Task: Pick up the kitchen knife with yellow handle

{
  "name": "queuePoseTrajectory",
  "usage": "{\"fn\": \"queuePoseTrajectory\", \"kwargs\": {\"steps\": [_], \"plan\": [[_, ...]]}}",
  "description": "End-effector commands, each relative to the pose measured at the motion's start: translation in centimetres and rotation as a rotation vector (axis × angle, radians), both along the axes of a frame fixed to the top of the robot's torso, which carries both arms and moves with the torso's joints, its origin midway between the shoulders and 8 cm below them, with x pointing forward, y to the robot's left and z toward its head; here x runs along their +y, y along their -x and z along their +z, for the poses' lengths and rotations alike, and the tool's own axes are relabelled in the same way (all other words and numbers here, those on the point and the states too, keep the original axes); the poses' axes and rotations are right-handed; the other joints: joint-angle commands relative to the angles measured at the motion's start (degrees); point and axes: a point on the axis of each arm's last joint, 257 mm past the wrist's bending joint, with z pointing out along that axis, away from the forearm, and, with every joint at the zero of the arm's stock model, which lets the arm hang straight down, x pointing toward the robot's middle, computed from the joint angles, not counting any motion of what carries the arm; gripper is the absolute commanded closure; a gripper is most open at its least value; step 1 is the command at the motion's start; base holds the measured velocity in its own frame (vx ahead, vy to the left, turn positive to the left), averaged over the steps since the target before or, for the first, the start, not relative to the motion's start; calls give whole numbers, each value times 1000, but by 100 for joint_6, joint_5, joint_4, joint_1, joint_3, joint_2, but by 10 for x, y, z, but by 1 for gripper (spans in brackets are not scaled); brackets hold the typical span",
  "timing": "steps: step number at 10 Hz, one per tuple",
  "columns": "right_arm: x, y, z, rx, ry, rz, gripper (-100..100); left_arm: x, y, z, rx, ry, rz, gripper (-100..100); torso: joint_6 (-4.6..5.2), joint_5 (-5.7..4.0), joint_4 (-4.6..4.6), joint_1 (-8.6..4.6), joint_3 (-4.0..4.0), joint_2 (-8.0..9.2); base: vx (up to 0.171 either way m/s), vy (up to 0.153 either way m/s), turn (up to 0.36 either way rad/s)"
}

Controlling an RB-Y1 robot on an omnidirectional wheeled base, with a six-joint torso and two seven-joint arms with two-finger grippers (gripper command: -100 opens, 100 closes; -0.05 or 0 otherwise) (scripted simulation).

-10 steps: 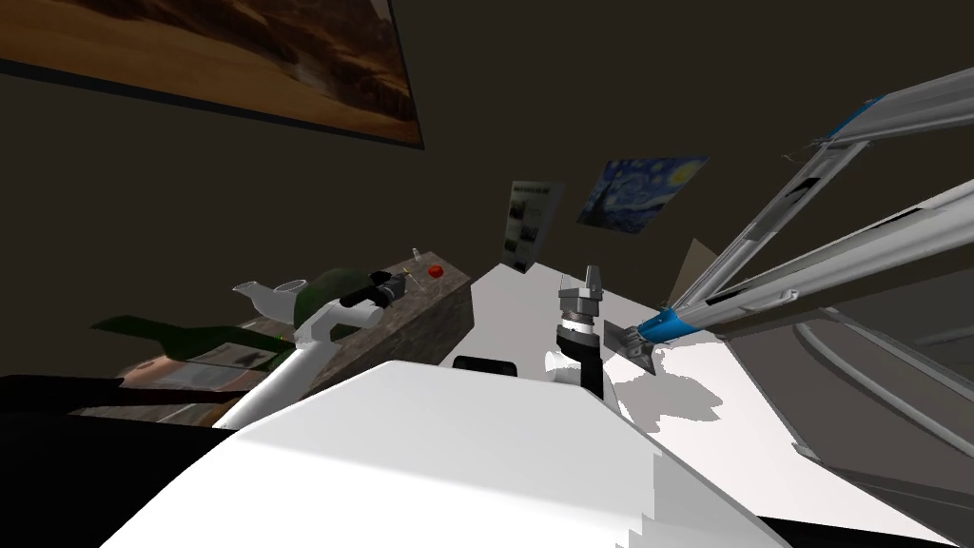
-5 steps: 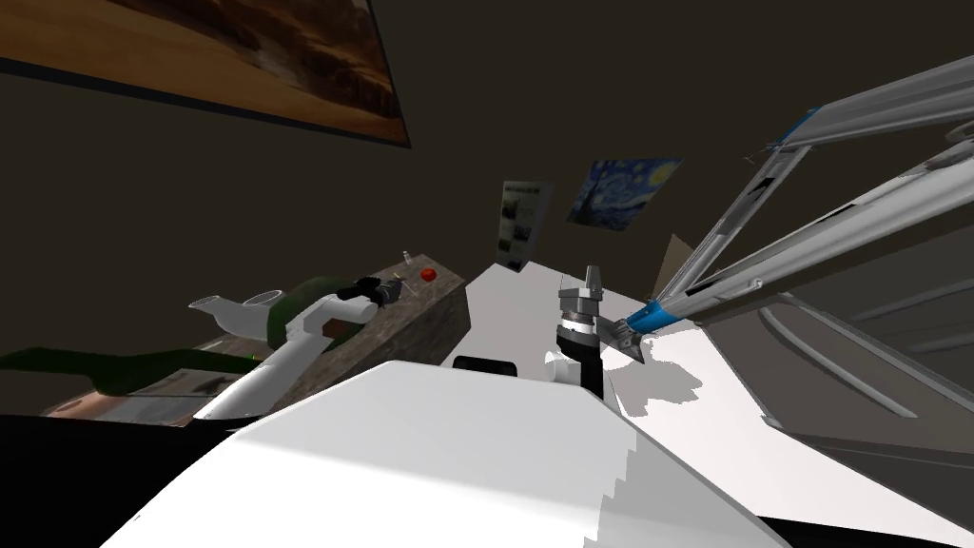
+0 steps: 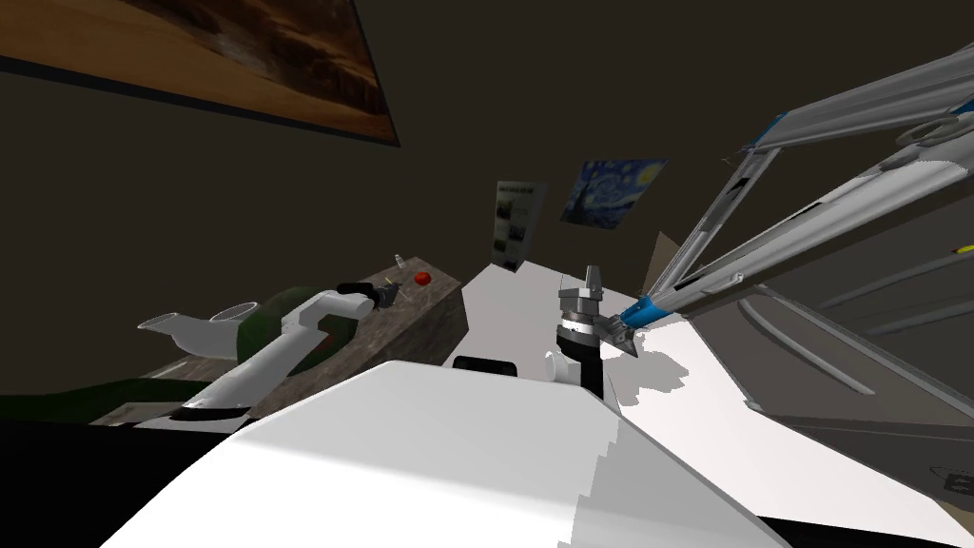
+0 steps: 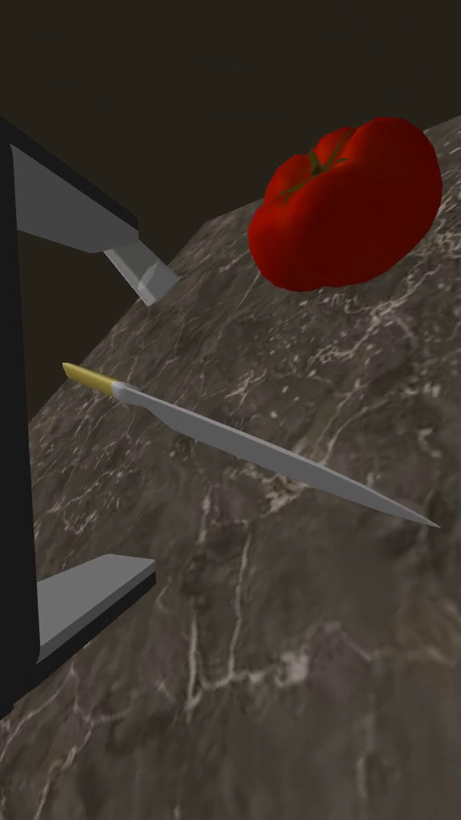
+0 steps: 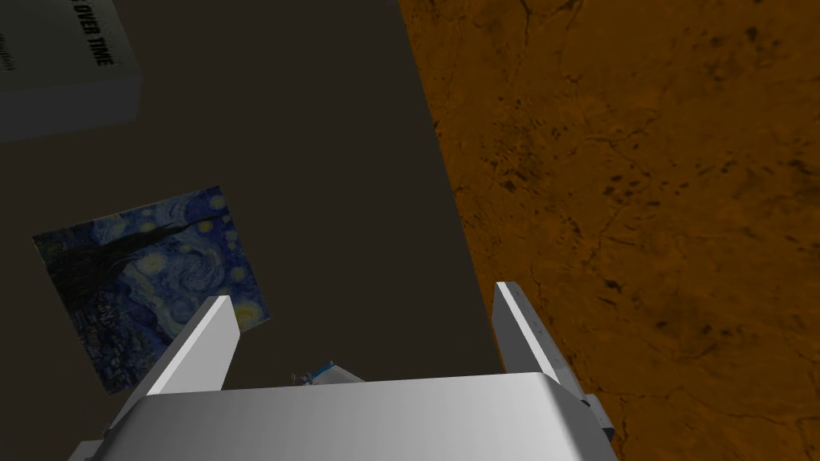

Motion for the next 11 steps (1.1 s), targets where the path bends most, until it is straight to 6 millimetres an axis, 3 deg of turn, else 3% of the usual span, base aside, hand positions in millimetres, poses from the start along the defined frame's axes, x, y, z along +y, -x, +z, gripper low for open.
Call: {"fn": "queuePoseTrajectory", "kwargs": {"steps": [1,5,11], "plan": [[0,0,0,0,0,0,0,10,10,-6,70,-11,-1,-100,0,0,0,0,0,0,57,16,-120],[0,0,0,0,0,0,0,28,30,-18,194,-26,-3,-100,1,0,-1,3,-4,-7,58,23,-79],[0,0,0,0,0,0,0,63,80,-31,453,-51,-32,-100,-1,3,-5,11,-12,-20,89,45,-76]]}}
